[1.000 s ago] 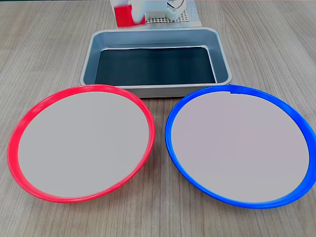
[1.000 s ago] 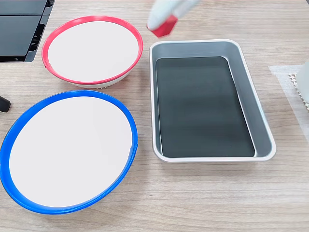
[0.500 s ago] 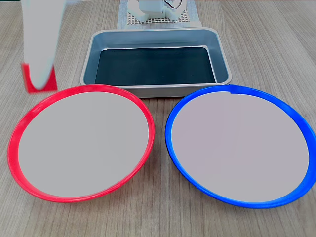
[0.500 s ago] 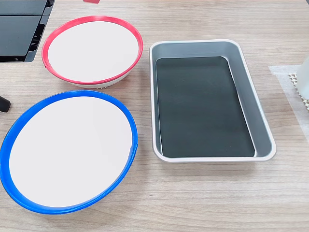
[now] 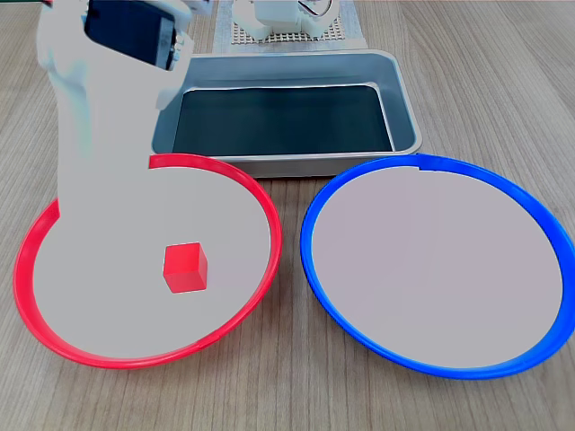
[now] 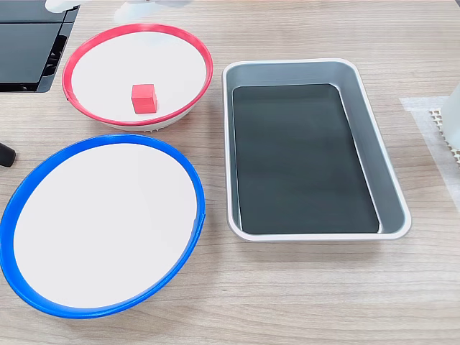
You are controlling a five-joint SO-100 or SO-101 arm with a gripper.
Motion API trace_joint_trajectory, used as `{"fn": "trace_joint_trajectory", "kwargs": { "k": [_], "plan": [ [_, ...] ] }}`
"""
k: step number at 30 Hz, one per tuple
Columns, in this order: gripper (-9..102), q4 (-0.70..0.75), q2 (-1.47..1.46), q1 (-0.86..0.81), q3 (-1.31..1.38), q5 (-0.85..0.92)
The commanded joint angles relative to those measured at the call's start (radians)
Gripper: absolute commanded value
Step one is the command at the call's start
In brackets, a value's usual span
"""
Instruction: Move a red block from tray to red dish
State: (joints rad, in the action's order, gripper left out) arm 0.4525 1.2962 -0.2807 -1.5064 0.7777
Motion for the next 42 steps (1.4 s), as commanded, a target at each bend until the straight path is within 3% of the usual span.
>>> {"fn": "trace_joint_trajectory", "kwargs": {
  "k": [1,6,8,9,10,18,22,26,31,40,42],
  "plan": [
    [36,-0.071,0.183,0.031,-0.008,-0.155],
    [33,-0.23,0.442,0.071,-0.127,-0.451],
    [16,-0.304,0.557,0.081,-0.224,-0.551],
    [0,-0.379,0.67,0.089,-0.344,-0.609],
    [0,-0.379,0.73,0.094,-0.405,-0.657],
    [0,-0.054,1.203,0.149,-0.865,-0.808],
    [0,0.005,1.433,0.167,-1.095,-1.02],
    [0,0.147,1.677,0.19,-1.301,-0.994],
    [0,0.195,1.878,0.178,-1.509,-0.948],
    [0,0.531,2.022,0.173,-1.517,-0.923],
    [0,0.545,2.031,0.17,-1.517,-0.927]
  ]
}}
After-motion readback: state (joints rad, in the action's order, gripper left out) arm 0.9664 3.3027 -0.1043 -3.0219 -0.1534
